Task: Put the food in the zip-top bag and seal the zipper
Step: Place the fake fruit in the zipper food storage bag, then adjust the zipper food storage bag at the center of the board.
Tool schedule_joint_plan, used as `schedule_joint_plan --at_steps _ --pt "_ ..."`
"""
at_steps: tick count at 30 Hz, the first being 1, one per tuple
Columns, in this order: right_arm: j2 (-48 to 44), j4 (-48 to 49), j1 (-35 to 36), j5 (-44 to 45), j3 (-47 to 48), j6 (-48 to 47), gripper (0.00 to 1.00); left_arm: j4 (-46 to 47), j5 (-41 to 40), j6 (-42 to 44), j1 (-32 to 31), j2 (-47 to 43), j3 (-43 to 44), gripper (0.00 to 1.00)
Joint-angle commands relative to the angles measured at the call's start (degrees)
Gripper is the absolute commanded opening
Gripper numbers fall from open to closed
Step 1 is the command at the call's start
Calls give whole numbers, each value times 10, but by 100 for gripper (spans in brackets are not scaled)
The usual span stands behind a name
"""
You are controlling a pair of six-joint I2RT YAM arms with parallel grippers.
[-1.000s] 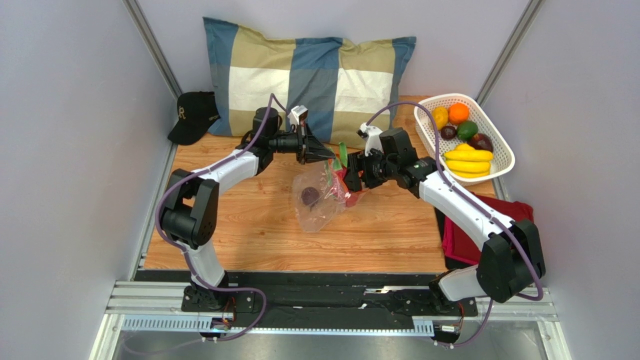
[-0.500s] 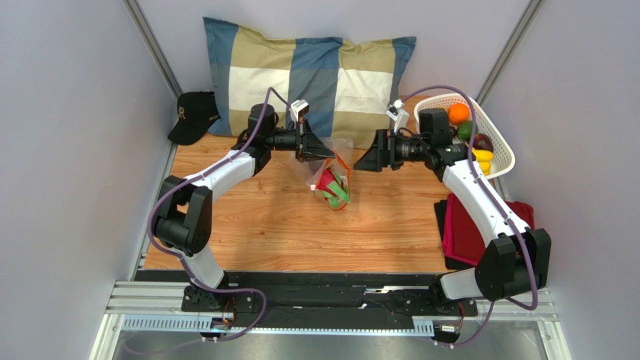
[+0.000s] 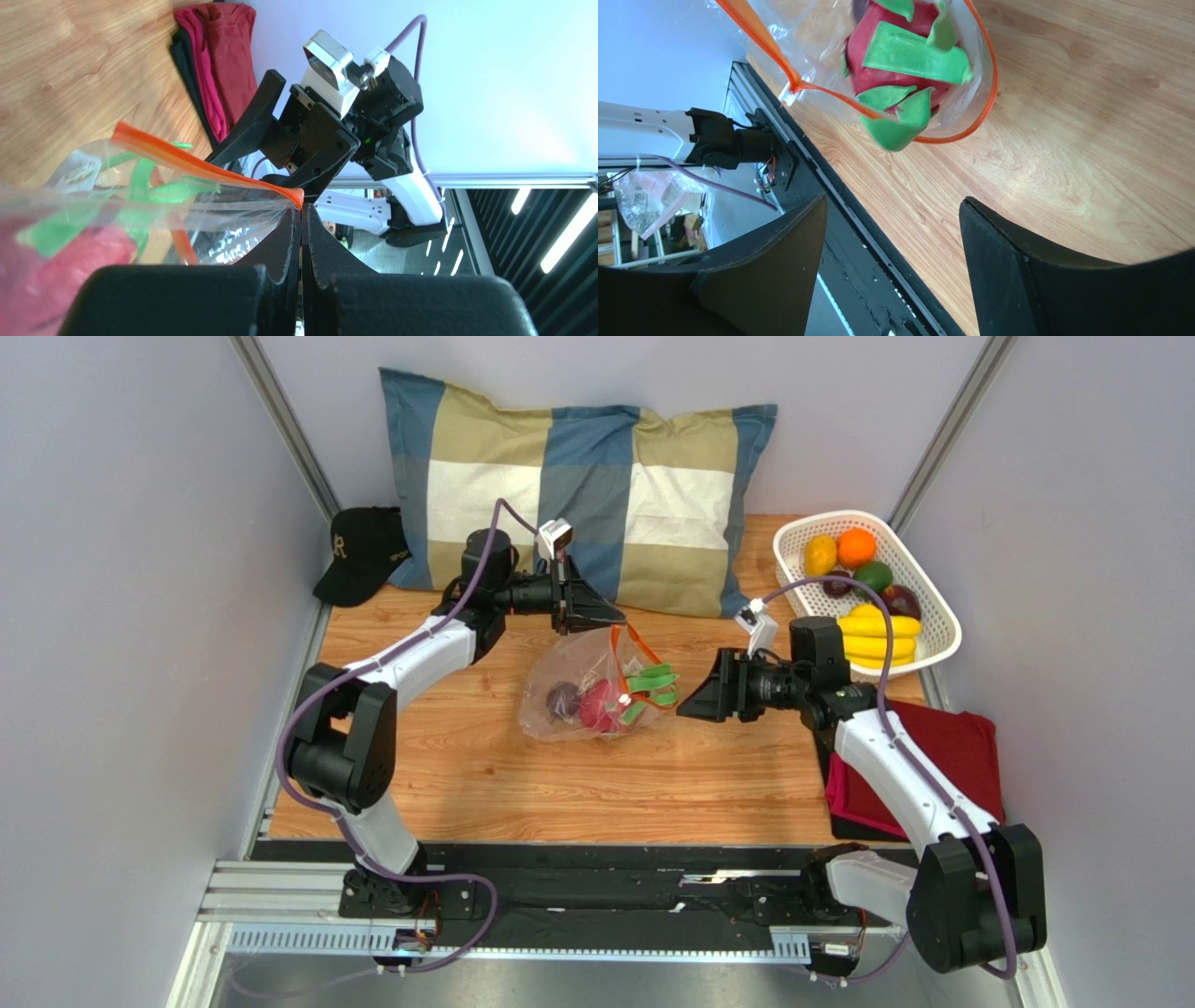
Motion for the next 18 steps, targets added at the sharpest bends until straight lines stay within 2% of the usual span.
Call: schedule_joint_plan --at_steps 1,6,9,15,18 --pt "-5 94 0 33 -29 41 66 35 -8 -21 -1 2 25 0" --pt "42 126 -5 53 -26 96 59 51 -9 -32 0 15 24 0" --pt "69 147 -20 70 -26 138 51 52 -9 -30 0 17 27 0" --pt "138 221 -26 57 -32 231 49 44 -12 -24 1 27 32 0" --pt "167 242 -25 57 -22 248 48 54 -11 -32 1 35 34 0"
